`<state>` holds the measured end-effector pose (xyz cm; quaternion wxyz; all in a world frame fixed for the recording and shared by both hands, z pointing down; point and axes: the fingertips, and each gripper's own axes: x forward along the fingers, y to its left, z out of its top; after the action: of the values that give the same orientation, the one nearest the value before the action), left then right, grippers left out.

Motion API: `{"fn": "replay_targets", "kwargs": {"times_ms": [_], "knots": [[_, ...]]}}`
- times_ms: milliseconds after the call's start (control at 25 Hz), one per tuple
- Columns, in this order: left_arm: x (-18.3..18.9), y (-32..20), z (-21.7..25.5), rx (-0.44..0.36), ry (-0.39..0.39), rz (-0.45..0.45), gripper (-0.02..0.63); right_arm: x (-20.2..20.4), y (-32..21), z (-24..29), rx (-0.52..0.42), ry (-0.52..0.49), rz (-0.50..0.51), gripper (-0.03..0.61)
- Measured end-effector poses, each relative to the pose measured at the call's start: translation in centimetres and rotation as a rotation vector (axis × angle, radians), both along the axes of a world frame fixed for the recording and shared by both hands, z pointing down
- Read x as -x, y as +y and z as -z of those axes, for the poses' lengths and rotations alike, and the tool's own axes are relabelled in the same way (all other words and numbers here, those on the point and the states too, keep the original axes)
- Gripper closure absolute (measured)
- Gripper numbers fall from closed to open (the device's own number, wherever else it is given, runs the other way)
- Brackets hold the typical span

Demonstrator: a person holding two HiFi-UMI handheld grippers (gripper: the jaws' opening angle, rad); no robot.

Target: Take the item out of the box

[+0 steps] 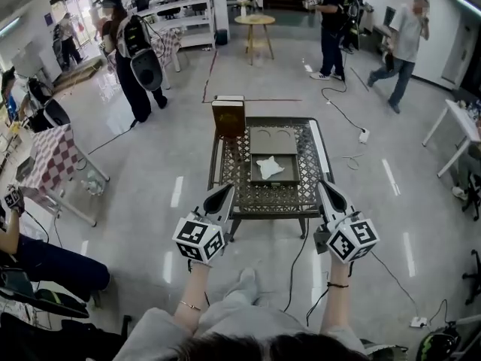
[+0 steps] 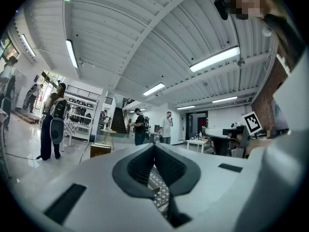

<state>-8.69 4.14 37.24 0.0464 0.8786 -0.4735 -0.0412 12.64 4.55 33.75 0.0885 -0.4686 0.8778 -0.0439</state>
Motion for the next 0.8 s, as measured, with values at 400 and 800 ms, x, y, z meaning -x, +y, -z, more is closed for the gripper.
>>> {"fn": "replay_targets", "kwargs": {"times_ms": [400, 800], "knots": [[1.4, -7.9, -0.2, -0.005, 0.016, -0.033, 0.596, 1.0, -6.7, -0.1, -0.002, 0.001, -0.043, 0.558], [2.2, -12.5, -0.6, 0.005, 0.007, -0.068, 0.597, 2.1, -10.7, -0.3, 0.001, -0.002, -0.065, 0.558]]}}
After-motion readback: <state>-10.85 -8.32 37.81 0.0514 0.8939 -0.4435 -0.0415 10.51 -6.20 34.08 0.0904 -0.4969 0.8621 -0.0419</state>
